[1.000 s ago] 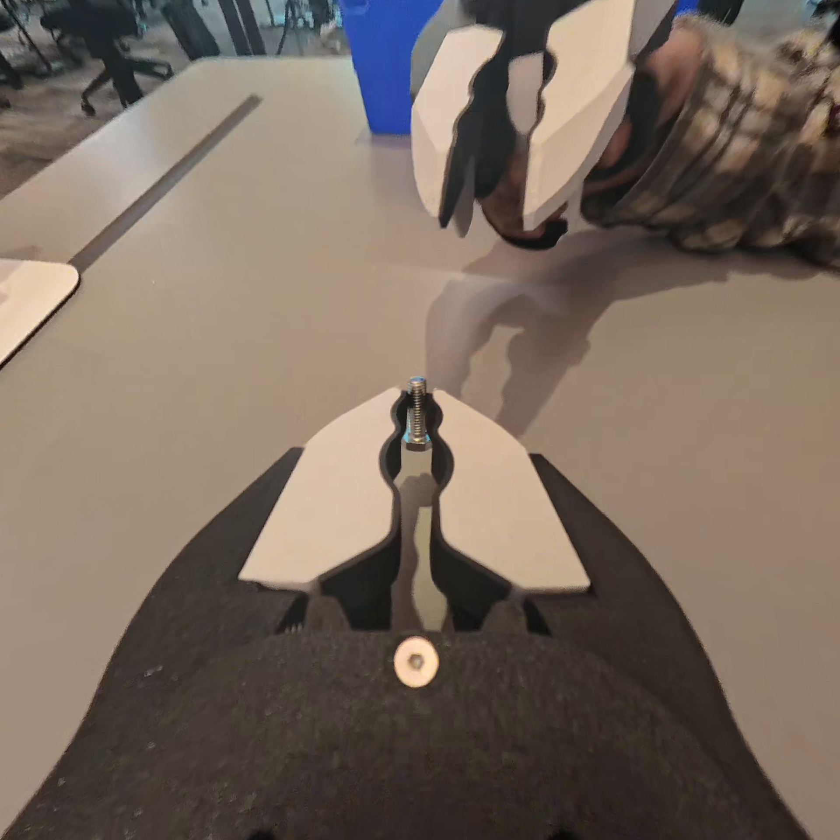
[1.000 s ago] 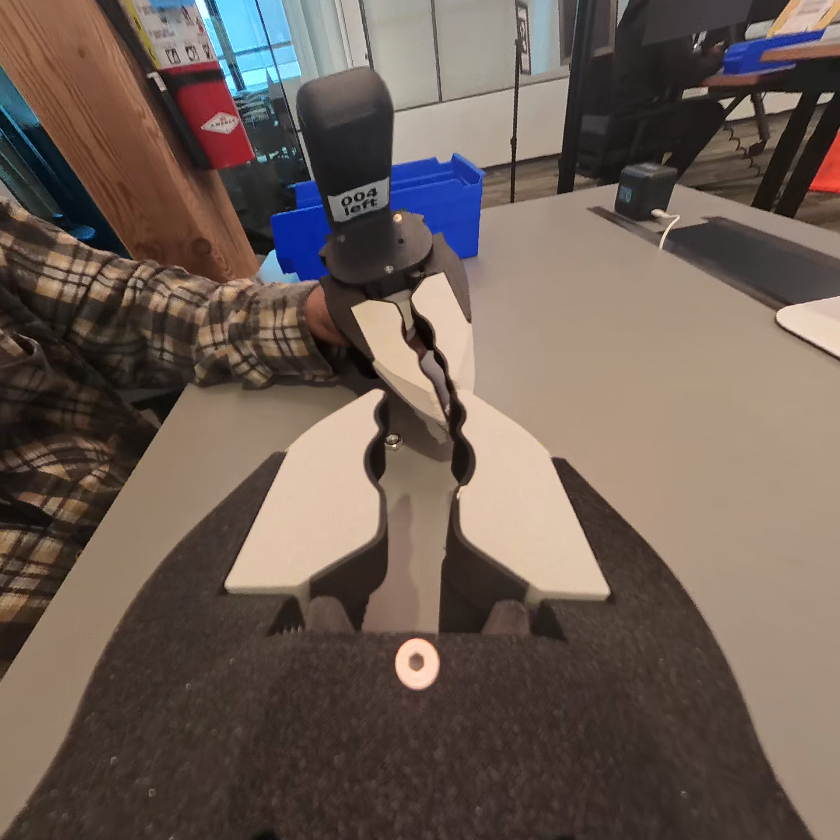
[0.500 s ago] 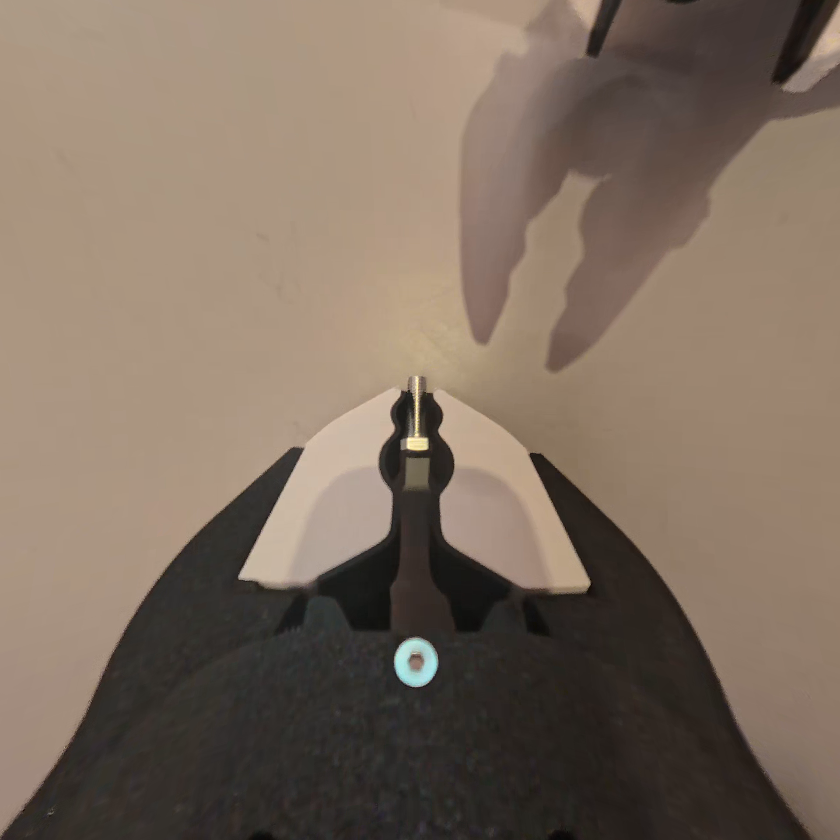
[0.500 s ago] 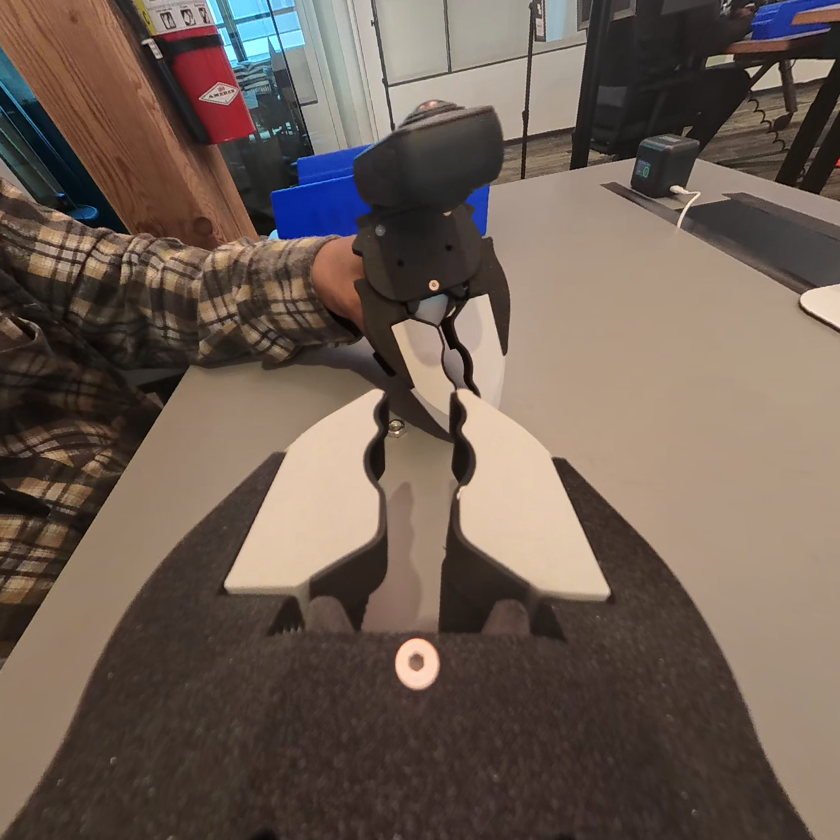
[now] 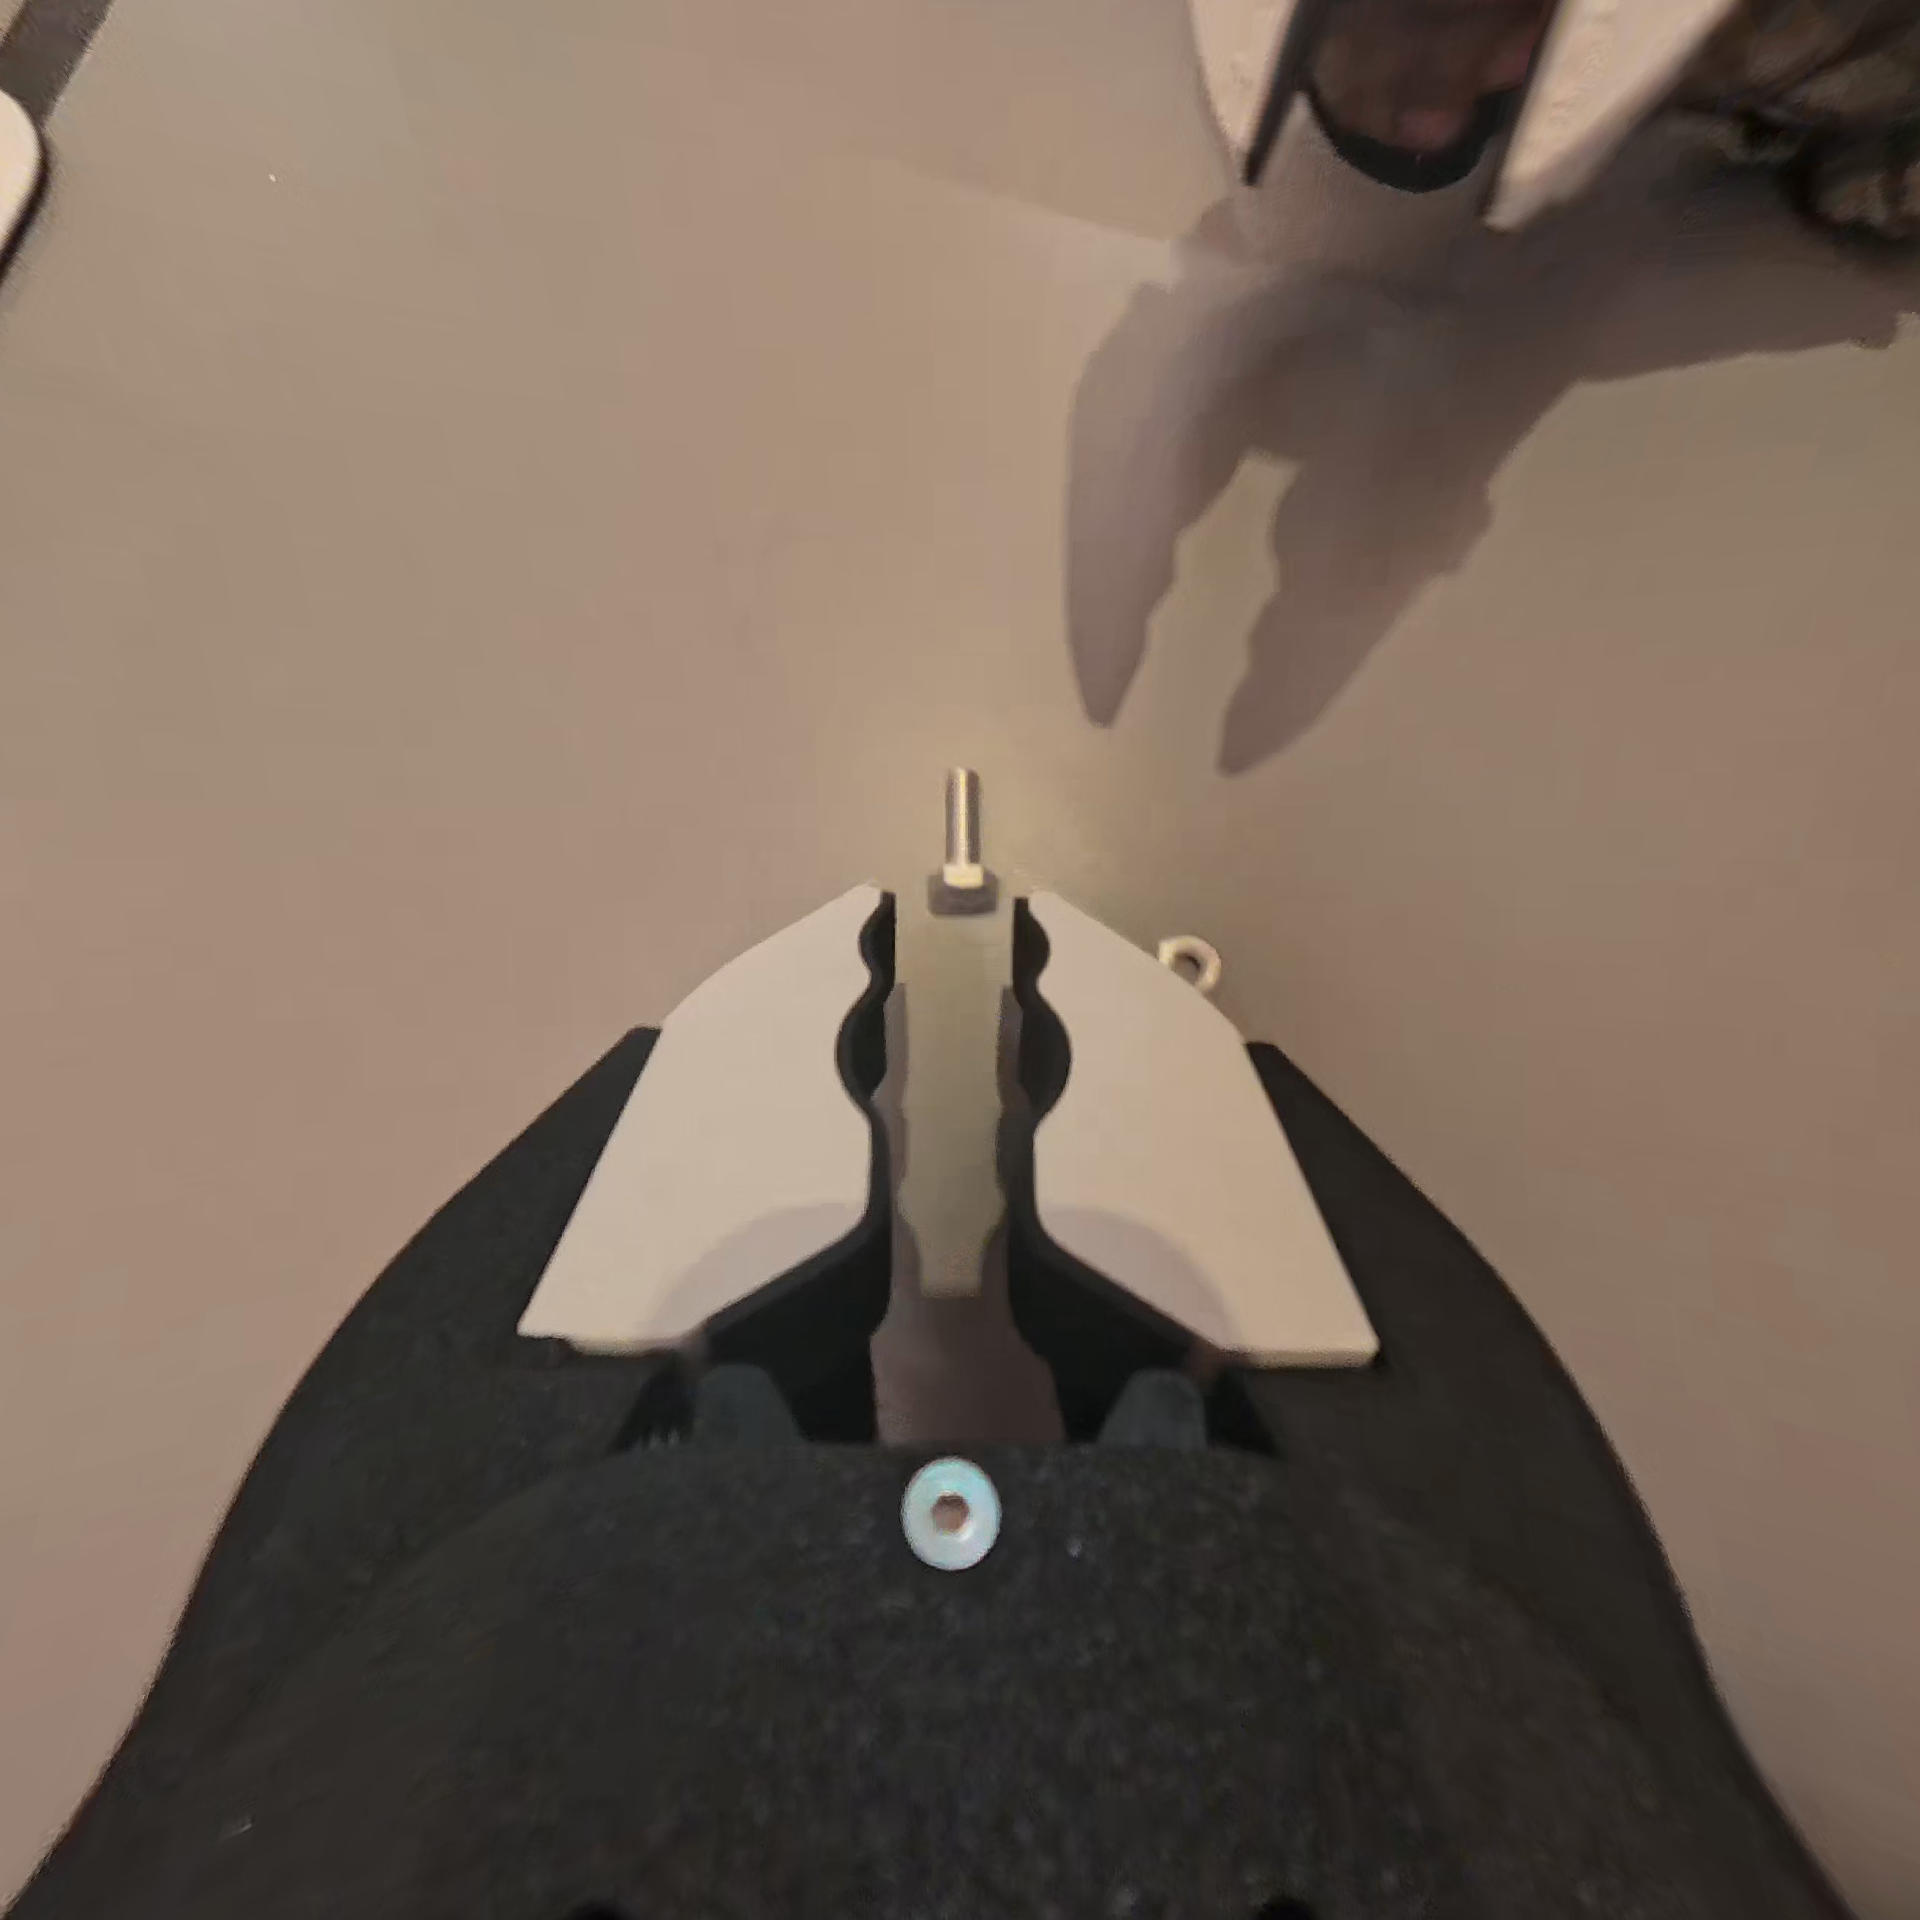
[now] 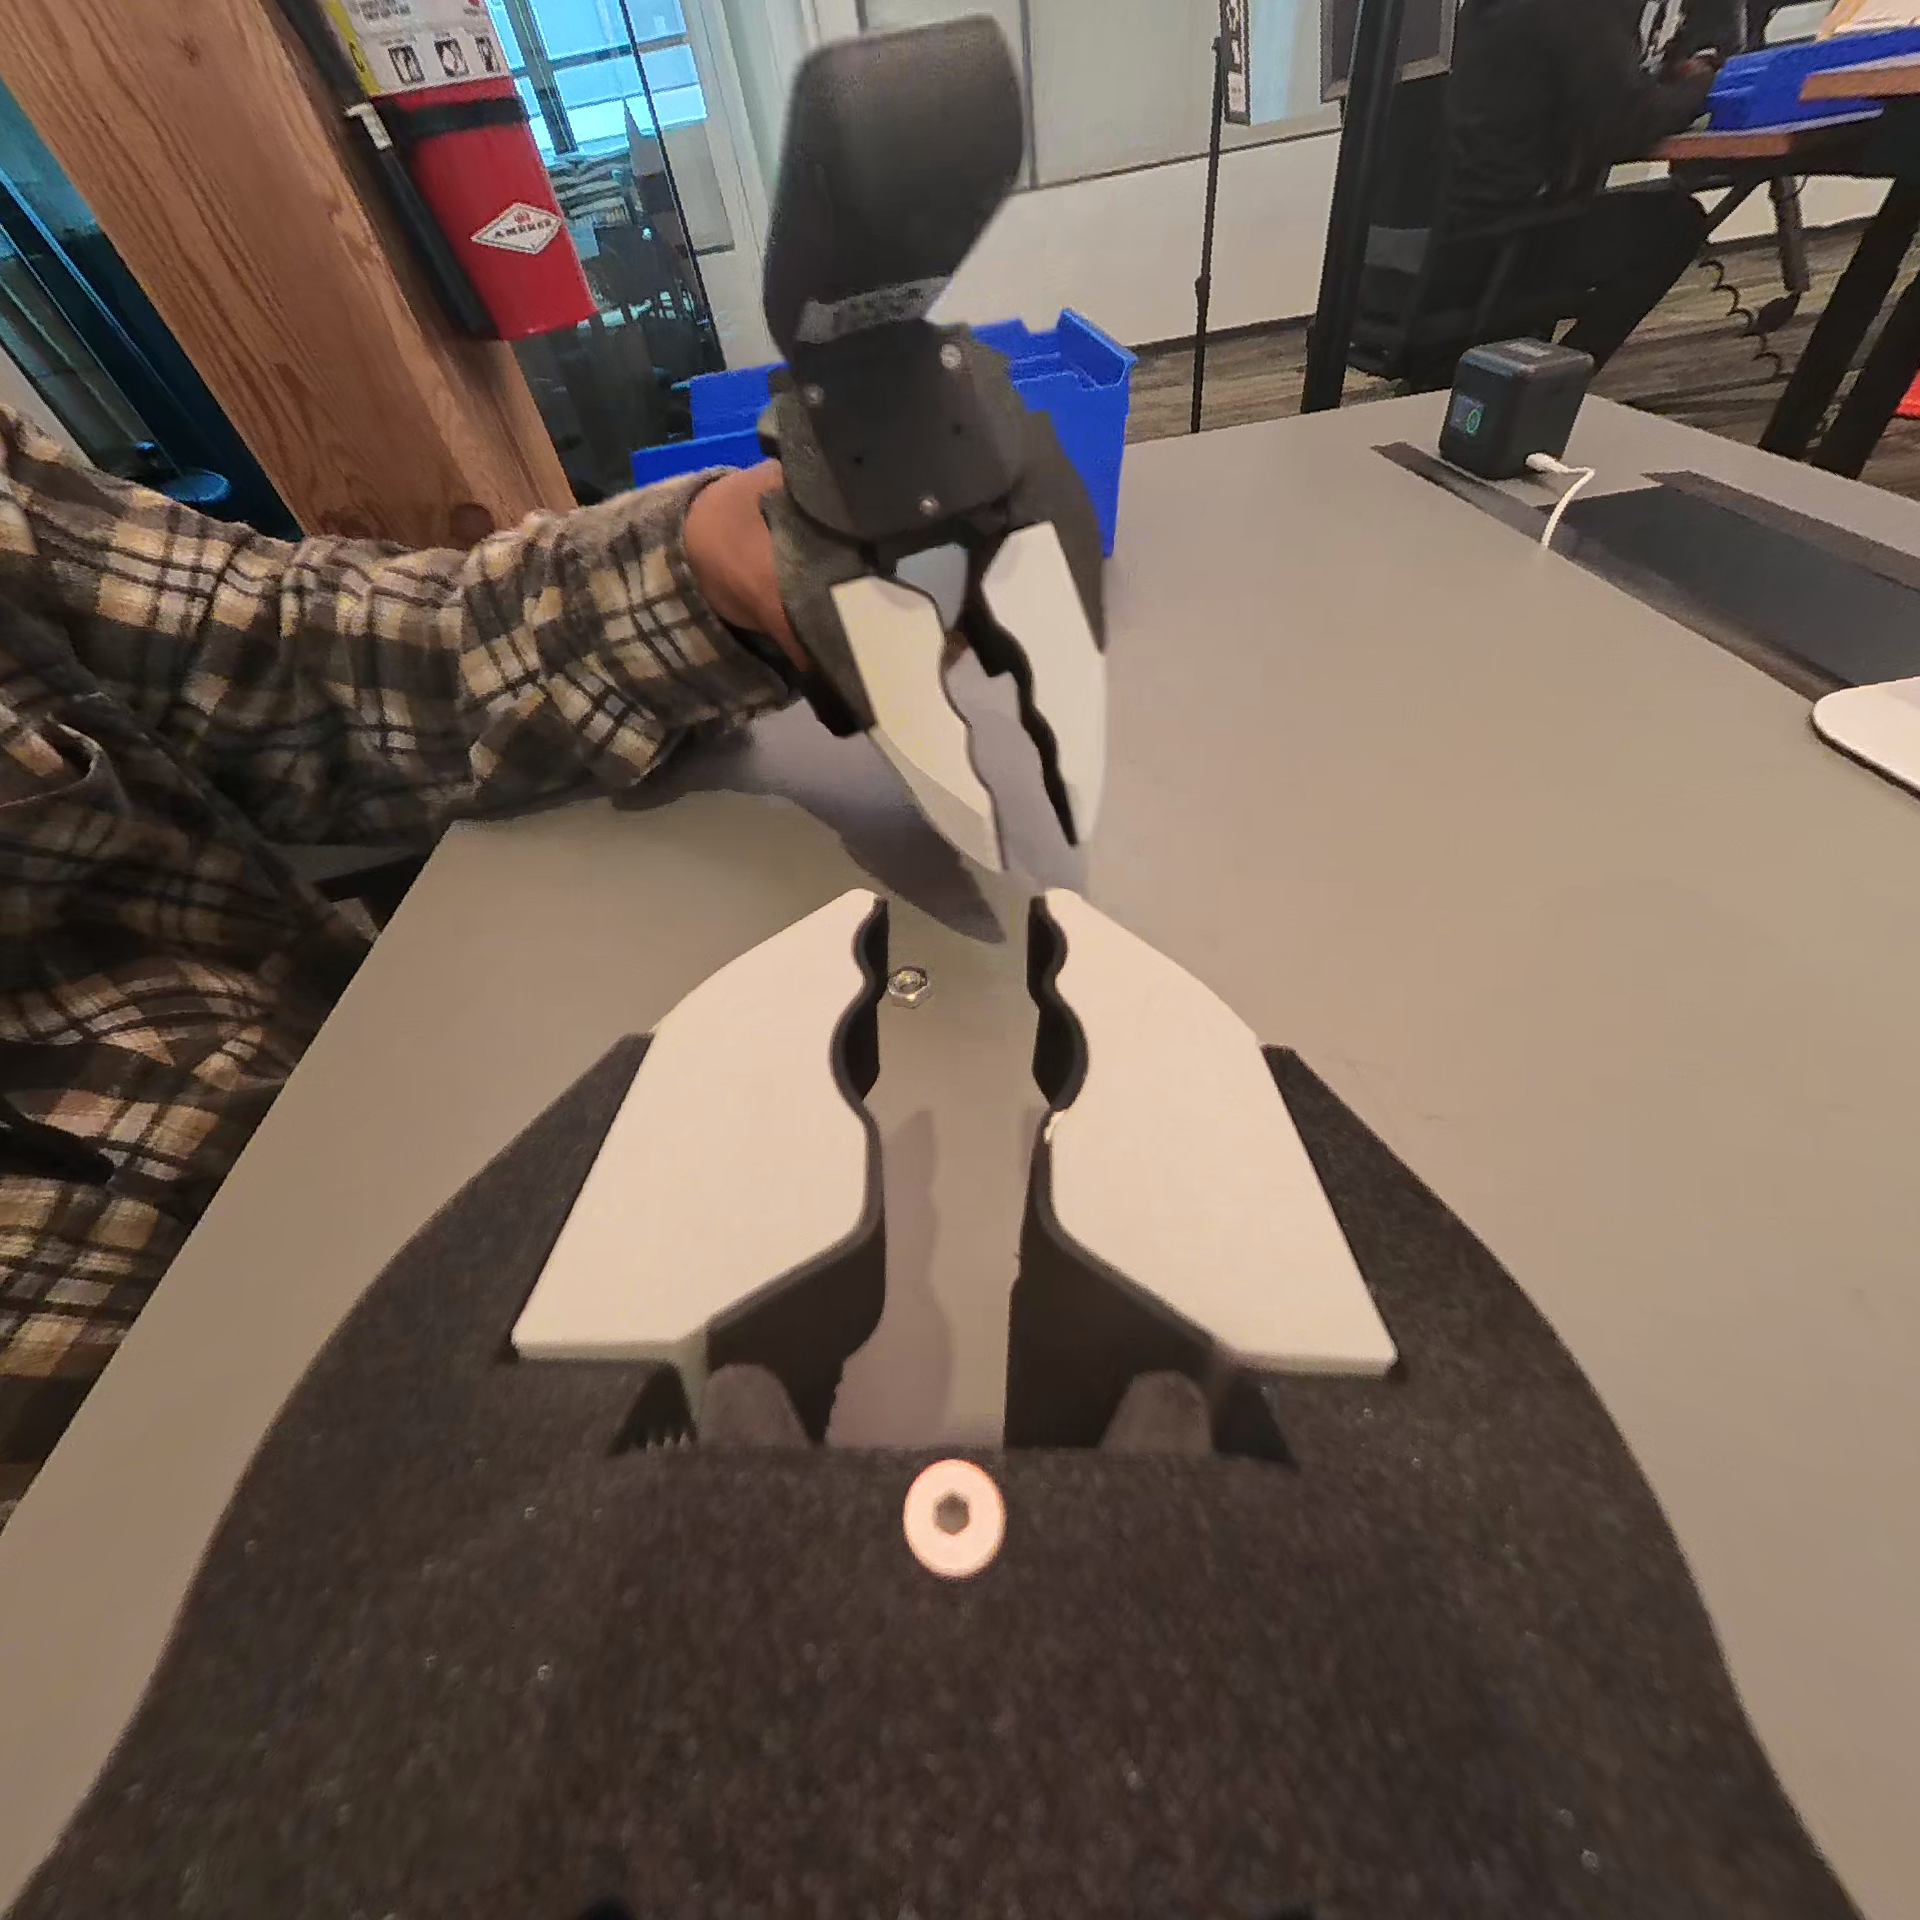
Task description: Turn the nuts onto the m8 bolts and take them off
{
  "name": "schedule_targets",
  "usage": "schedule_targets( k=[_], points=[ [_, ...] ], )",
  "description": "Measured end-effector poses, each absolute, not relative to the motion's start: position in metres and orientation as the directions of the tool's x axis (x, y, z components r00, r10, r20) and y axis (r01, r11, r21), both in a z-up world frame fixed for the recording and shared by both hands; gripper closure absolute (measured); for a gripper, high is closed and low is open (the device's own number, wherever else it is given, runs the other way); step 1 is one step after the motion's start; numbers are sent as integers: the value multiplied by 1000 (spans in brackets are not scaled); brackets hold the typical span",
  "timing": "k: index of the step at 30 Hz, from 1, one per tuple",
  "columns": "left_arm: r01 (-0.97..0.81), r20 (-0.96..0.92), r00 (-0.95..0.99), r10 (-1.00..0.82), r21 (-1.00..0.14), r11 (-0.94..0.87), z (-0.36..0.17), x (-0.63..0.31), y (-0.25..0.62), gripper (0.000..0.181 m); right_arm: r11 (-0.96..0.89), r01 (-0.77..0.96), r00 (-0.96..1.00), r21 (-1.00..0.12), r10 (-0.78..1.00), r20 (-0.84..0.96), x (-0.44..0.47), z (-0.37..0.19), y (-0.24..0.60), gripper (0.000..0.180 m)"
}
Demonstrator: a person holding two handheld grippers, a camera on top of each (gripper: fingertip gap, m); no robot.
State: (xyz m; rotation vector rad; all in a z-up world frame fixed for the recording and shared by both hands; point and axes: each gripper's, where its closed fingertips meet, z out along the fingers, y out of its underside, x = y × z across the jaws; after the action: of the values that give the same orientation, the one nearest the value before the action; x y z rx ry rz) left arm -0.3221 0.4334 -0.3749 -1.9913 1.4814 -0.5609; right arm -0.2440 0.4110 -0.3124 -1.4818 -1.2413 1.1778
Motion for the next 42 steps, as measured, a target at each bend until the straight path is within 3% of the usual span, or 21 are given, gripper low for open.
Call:
schedule_targets(
  k=[9, 26, 35, 42],
  points=[
    [-756, -29, 217, -976, -638, -149, -393, -320, 388, 156, -144, 194, 56, -970, 989, -136, -248, -314, 409, 154],
    [-836, -80, 221, -972, -529, -147, -412, -328, 398, 167, -141, 188, 56, -972, 990, -132, -246, -312, 409, 154],
    [-814, -53, 278, -959, -544, -206, -412, -357, 414, 167, -144, 198, 51, -969, 989, -137, -247, -315, 409, 154],
    [-787, -92, 311, -946, -583, -202, -394, -351, 426, 152, -150, 196, 50, -969, 988, -143, -247, -316, 410, 154]
  ],
)
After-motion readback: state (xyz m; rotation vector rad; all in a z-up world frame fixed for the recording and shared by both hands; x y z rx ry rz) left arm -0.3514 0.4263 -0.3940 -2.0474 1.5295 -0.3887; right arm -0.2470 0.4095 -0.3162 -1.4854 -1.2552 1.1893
